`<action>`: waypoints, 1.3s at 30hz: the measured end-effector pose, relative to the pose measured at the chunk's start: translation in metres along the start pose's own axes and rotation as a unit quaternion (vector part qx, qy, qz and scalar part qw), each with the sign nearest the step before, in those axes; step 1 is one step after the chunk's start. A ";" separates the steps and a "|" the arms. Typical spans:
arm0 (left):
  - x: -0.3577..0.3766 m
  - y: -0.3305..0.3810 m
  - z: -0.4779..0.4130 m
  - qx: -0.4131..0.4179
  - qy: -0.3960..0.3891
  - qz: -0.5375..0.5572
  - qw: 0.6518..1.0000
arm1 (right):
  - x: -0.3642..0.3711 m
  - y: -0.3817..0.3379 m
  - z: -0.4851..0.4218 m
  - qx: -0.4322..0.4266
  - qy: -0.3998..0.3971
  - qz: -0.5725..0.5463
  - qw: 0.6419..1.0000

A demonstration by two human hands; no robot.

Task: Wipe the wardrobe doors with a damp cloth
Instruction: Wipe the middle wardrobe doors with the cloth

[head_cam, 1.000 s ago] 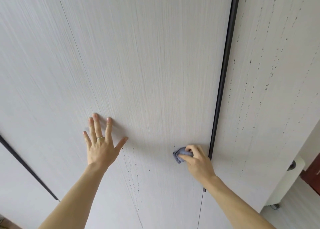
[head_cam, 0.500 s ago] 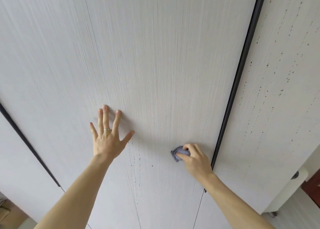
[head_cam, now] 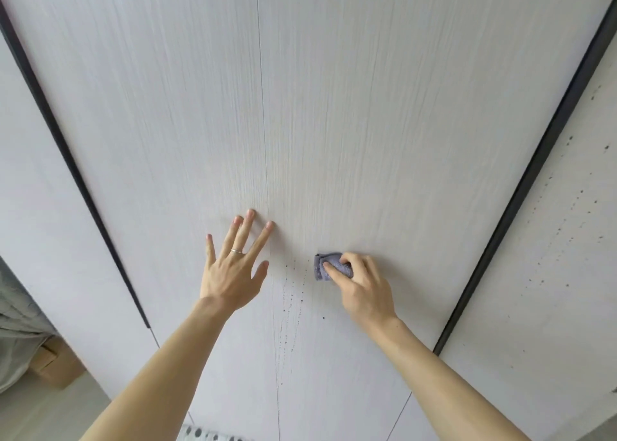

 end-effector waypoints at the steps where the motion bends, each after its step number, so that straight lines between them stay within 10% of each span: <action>1: 0.001 -0.002 0.003 0.000 -0.009 -0.003 1.000 | 0.016 -0.005 0.014 -0.013 -0.035 0.011 0.999; 13: 0.006 -0.022 0.004 0.058 0.021 -0.018 0.998 | -0.055 -0.034 -0.079 0.033 0.126 0.000 0.991; 20: 0.015 -0.040 -0.001 0.121 0.052 -0.027 0.991 | 0.042 -0.054 -0.007 -0.011 -0.046 0.025 0.999; 28: 0.020 -0.047 -0.001 0.154 0.055 -0.030 0.986 | -0.025 -0.071 -0.085 0.066 0.111 0.017 0.991; 35: 0.019 -0.052 0.000 0.173 0.062 -0.028 0.982 | 0.049 -0.078 -0.015 -0.023 -0.077 0.083 0.993; 39: 0.019 -0.059 0.002 0.190 0.061 -0.042 0.979 | 0.020 -0.084 -0.043 0.007 -0.023 0.063 0.998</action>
Point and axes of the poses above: each hand's wrist, its own z-axis away from the middle knuckle, its own x-axis out of the palm, y = z × x, the point moved 7 cm from there along -z, towards the middle knuckle, and after that the axes turned 4 degrees about x, right-handed, at the moved point
